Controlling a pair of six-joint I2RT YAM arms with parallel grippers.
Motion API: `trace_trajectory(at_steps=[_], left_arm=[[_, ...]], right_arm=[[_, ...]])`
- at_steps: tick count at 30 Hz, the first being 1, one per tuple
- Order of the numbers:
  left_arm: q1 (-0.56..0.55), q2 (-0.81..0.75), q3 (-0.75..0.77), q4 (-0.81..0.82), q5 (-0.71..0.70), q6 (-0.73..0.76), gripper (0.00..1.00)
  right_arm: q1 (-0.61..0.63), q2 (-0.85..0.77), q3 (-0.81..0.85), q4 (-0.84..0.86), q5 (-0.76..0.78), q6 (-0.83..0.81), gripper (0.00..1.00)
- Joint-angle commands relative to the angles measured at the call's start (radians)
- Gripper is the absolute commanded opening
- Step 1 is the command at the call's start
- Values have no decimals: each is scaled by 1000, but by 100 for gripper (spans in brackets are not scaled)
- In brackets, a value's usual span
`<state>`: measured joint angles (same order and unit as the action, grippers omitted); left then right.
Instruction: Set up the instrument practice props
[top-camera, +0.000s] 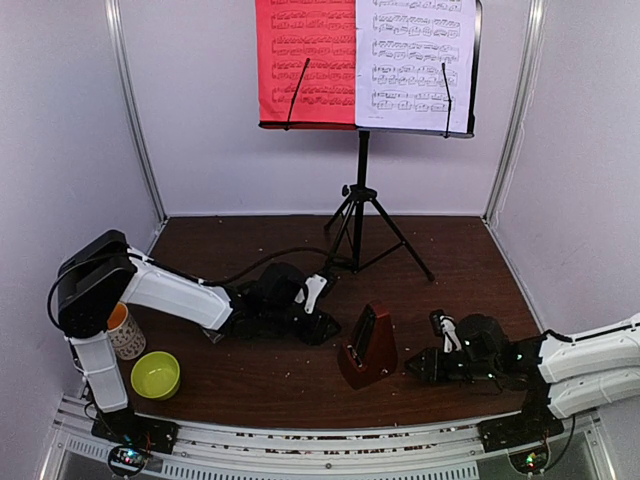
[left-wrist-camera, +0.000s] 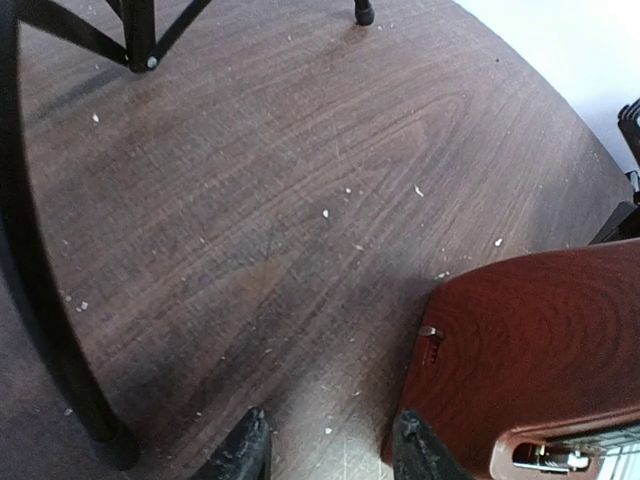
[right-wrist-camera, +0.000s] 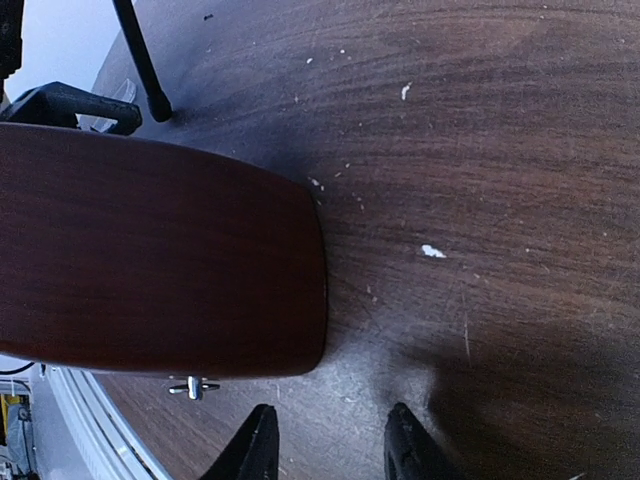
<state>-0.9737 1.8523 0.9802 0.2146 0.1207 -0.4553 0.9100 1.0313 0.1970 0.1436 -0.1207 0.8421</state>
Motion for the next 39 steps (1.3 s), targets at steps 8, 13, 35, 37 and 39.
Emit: trace_trajectory(at_steps=[8,13,35,37,39], left_arm=[[-17,-108,-112,68,-62,-58,42],[-16,-213,-225,73,-138,-100,42],[-11,-128,-54,-79,-158,27,42],[-11,-110,-45,-77,-138,25,42],[-12,-94,-38,-76,-122,23,42]], right_arm=[[1,151,146,106,21,-36,37],[0,259,218,144,8,-50,36],[106,132,94,98,9,-13,36],[109,160,103,135,11,-3,36],[109,203,119,161,11,-4,35]])
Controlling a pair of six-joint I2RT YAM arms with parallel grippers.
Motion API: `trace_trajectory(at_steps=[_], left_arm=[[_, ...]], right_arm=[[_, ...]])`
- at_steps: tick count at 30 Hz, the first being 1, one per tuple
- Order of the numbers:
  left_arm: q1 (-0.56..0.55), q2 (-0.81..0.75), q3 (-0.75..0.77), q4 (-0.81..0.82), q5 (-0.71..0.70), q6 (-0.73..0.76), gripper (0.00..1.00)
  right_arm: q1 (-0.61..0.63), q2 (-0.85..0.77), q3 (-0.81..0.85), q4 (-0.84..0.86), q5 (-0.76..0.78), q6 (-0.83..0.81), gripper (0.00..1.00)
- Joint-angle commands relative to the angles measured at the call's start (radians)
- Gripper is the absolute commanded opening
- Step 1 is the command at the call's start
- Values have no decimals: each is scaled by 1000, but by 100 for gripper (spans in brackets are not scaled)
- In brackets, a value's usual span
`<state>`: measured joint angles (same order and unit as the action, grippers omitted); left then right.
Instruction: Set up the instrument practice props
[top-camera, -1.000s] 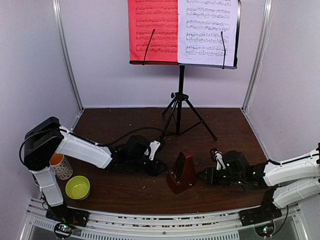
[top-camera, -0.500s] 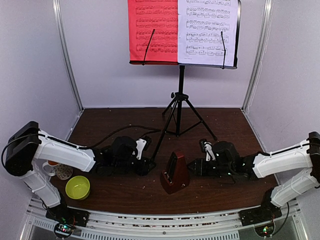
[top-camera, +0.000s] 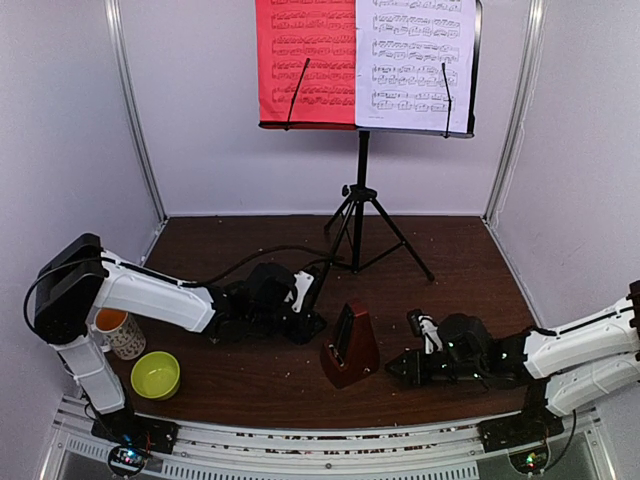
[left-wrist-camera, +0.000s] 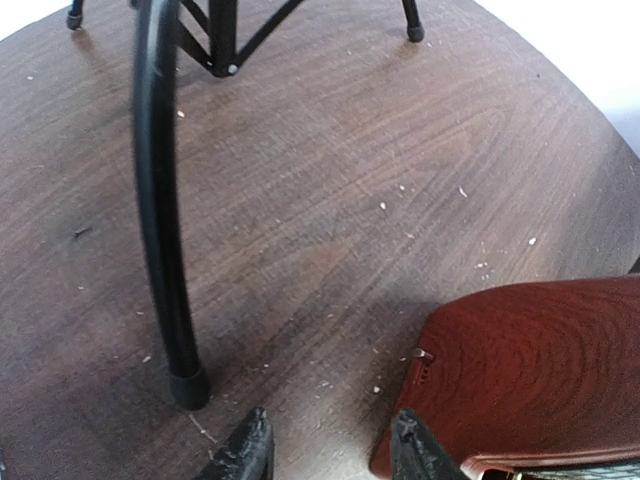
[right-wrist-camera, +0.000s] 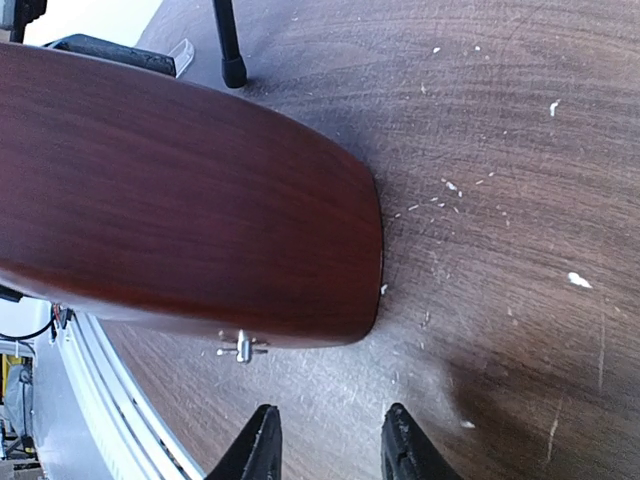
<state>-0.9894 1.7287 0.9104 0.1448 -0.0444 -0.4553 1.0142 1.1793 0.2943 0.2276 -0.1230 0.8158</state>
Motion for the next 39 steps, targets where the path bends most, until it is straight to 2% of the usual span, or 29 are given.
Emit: trace_trajectory(at_steps=[1,15,23,29,39], left_arm=[[2,36,33,-8,50,23,42],[-28,-25,-83,44,92,13,40],[-51,-49,-132,92,96,3,39],[-48,-120,-185,106,23,-27,39],[-42,-178,-192,67,-77,-44,40]], right_arm=[[4,70,34,80,17,17,35],[-16,160,152,55,51,-33,35],[-60,219,251,-3,49,-120,35],[-105,230,255,-34,55,-177,35],[-112,373,378,-7,-17,-289,35]])
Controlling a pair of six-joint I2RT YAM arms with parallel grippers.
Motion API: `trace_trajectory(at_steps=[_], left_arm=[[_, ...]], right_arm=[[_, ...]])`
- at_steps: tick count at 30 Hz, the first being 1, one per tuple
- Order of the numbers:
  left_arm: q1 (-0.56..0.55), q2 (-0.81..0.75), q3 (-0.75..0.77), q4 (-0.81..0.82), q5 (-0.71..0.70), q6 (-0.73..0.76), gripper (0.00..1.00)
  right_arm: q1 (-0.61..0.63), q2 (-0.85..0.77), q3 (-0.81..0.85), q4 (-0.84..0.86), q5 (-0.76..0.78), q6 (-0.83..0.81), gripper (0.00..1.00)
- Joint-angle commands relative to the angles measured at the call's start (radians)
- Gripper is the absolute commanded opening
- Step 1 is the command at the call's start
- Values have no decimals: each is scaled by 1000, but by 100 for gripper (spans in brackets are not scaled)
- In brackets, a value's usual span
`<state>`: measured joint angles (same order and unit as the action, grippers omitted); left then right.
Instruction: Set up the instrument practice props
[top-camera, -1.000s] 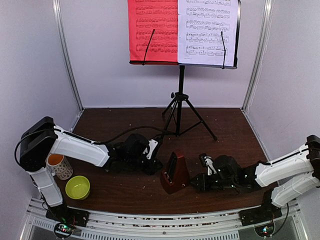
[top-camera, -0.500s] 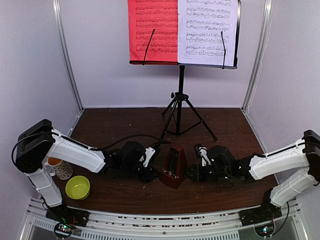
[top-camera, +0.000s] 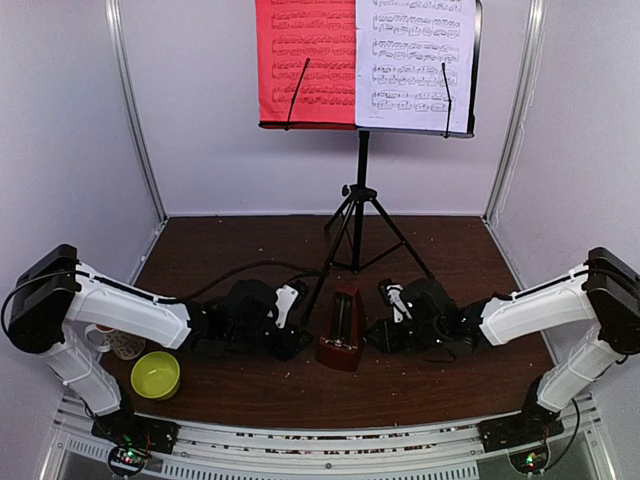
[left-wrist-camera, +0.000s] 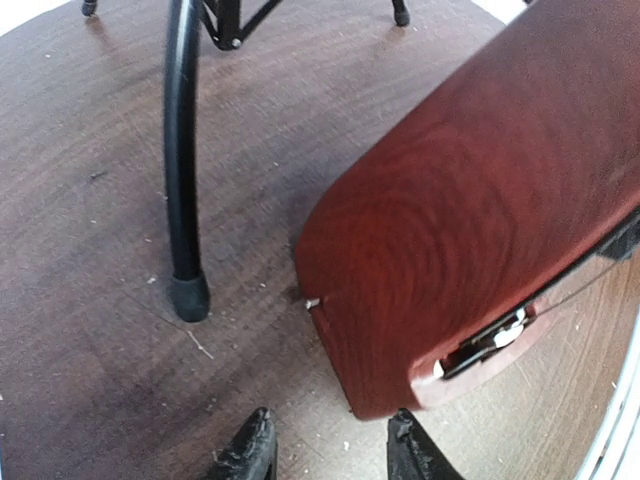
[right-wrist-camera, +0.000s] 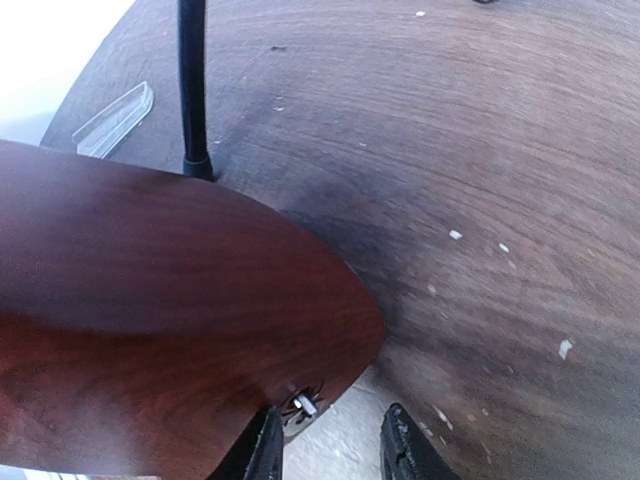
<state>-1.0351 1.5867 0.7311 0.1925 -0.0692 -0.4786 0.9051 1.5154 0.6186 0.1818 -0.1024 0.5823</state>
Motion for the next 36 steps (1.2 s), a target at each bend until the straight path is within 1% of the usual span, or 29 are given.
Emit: trace_trajectory(at_steps=[1,5,10,13,17,21,24,26,30,33,36], left_arm=[[4,-42,-18,27,-55,-26,40],[6,-63,-54,63,-57,-45,40],[7,-84,-78,70,-66,-53,40],[7,-78,-76,73,-53,-51,40],[10,-65,-80,81,-75,-63,40],[26,-49,-91,88,-99,-94,40],[35,-28,-106,100,-112,-114,39],[36,-5,-107,111,-97,-113,39],[34,53,-64,116,-26,-81,40],[22,80,-34,118,-6,-69,40],[15,73,-30,117,-5,-73,39]], right_arm=[[-3,49,63,53,-48,-64,35],[-3,108,122,57,-93,-92,35],[-3,120,156,56,-110,-130,37],[-3,106,173,29,-87,-168,41],[-5,72,208,-74,-66,-215,45],[-4,-19,165,-87,-59,-224,49],[-3,-89,125,-84,-64,-219,54],[-2,-139,96,-68,-80,-209,60],[10,-217,70,-33,-103,-186,72],[27,-243,88,-45,-94,-182,77],[39,-253,102,-52,-83,-178,78]])
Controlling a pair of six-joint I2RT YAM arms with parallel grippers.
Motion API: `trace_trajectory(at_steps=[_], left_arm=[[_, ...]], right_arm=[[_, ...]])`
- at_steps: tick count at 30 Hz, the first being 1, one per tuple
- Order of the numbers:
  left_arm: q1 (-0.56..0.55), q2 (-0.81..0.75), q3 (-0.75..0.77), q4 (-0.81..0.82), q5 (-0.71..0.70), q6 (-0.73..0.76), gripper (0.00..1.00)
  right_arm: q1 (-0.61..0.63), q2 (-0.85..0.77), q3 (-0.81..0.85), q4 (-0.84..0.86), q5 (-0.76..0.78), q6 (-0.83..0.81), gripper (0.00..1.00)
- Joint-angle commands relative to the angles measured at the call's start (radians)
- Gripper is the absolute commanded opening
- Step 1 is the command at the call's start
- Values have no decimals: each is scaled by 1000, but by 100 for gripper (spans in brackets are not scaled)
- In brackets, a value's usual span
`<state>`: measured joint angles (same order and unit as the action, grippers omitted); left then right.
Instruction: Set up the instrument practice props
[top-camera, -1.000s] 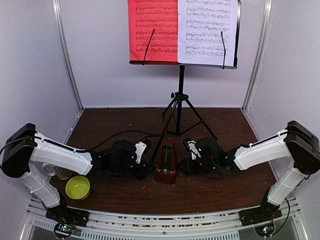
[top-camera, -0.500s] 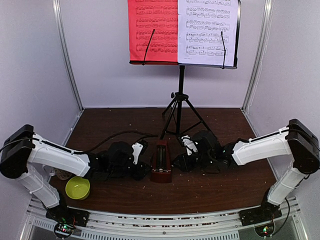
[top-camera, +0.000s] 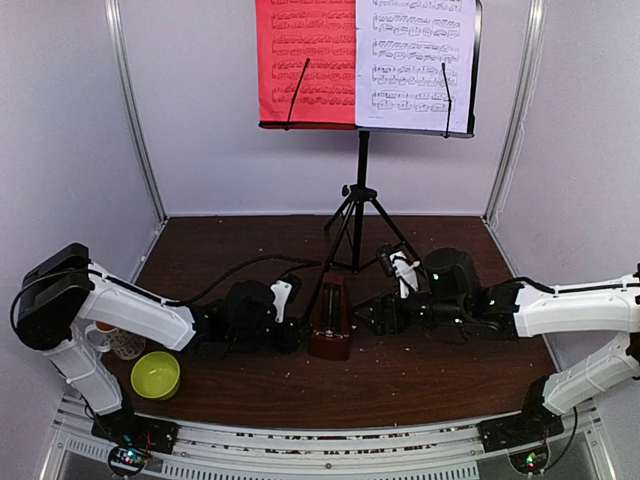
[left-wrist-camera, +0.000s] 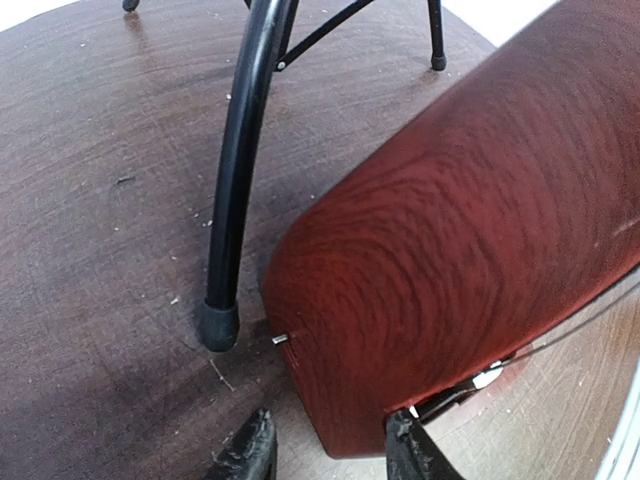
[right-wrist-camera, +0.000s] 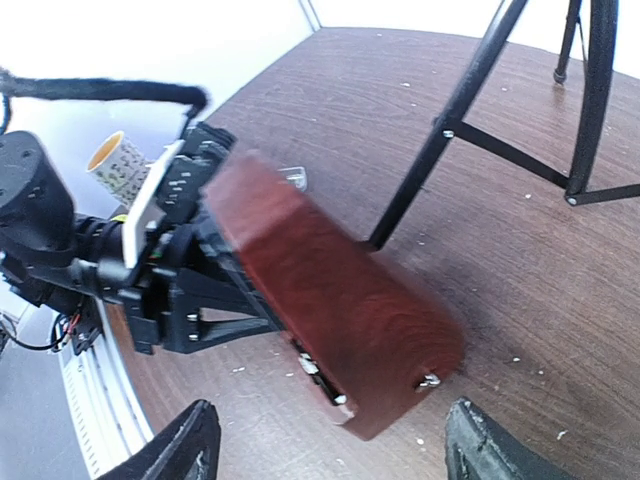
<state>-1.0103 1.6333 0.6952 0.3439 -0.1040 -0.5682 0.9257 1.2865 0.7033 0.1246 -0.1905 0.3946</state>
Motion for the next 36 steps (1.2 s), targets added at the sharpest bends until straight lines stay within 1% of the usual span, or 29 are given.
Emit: trace_trajectory(at_steps=[1,7,11,16,20,25,28,33,36], left_arm=[[-10,17,0,-28,29,14,39],[-10,-65,-46,-17,20,12,40],[-10,-110,-66,-39,-23,18,40],[-6,-114,-52,-65,-31,24,40],[4,-90,-38,-55,-29,18,41],[13,-84,-32,-31,-13,14,41],[13,-78,-23,-36,-14,26,43],[13,-63,2,-50,-11,48,44],[13,-55,16,-53,-14,51,44]], right_arm=[[20,-26,23,1,11,10,79],[29,-4,86,-47,74,10,82],[39,31,133,-58,92,10,84],[55,60,157,-67,119,7,86],[77,72,134,-36,149,14,92],[90,86,48,38,154,43,92],[91,103,7,82,166,54,92],[90,155,4,111,172,59,92],[92,153,16,122,200,75,93]])
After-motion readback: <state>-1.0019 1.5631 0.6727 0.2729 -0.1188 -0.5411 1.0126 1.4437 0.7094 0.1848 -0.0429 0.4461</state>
